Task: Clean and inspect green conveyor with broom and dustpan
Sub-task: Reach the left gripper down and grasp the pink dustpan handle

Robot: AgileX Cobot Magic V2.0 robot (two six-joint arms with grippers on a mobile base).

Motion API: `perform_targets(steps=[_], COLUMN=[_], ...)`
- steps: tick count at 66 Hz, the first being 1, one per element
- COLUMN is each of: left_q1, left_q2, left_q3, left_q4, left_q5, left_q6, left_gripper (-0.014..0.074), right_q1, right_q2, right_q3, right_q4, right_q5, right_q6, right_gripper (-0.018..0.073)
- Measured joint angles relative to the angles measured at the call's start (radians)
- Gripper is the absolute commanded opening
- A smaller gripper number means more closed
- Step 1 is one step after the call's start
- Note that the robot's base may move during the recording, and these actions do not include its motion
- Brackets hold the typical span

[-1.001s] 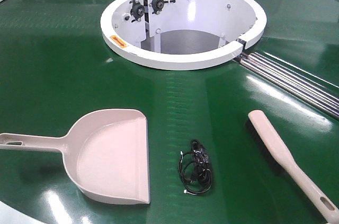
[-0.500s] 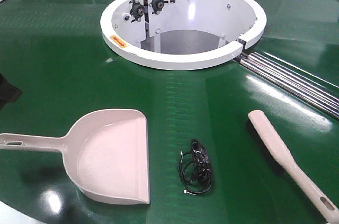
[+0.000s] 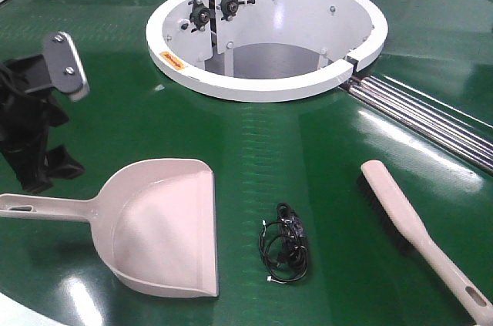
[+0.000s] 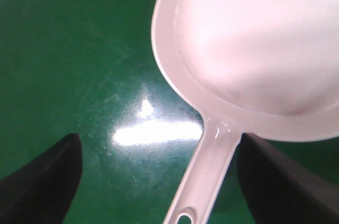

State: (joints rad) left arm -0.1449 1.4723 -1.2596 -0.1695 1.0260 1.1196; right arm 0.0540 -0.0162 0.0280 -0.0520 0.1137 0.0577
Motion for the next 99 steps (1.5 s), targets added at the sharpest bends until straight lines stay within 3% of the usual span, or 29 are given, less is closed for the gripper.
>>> perform_targets(steps=[16,24,46,77,90,99], left_q1=[-0.008,-0.011,-0.044,-0.052,-0.052,-0.052], left_q2=[0.076,0.11,0.18,0.278,0.31,0.329], left_q3=[0.0,0.0,0.0,0.0,0.0,0.0], left_q4=[0.112,0.122,0.155,0.176,0.176,0.176], left_q5=[0.076,0.115,0.111,0.083,0.075,0.074], left_q6=[0.074,0.13,0.171,0.177,0.177,0.177], left_gripper=[0.057,0.057,0.057,0.0568,0.051,0.0401], right_q1=[0.0,0.0,0.0,0.0,0.0,0.0], right_q2=[0.0,0.0,0.0,0.0,0.0,0.0], right_q3=[0.0,0.0,0.0,0.0,0.0,0.0], right_q4=[0.0,0.0,0.0,0.0,0.0,0.0], right_q5=[0.0,0.0,0.0,0.0,0.0,0.0], right_q6=[0.0,0.001,0.001,0.001,0.001,0.001], right_gripper=[-0.0009,-0.0009,-0.0009,-0.0009,-0.0009,-0.0009])
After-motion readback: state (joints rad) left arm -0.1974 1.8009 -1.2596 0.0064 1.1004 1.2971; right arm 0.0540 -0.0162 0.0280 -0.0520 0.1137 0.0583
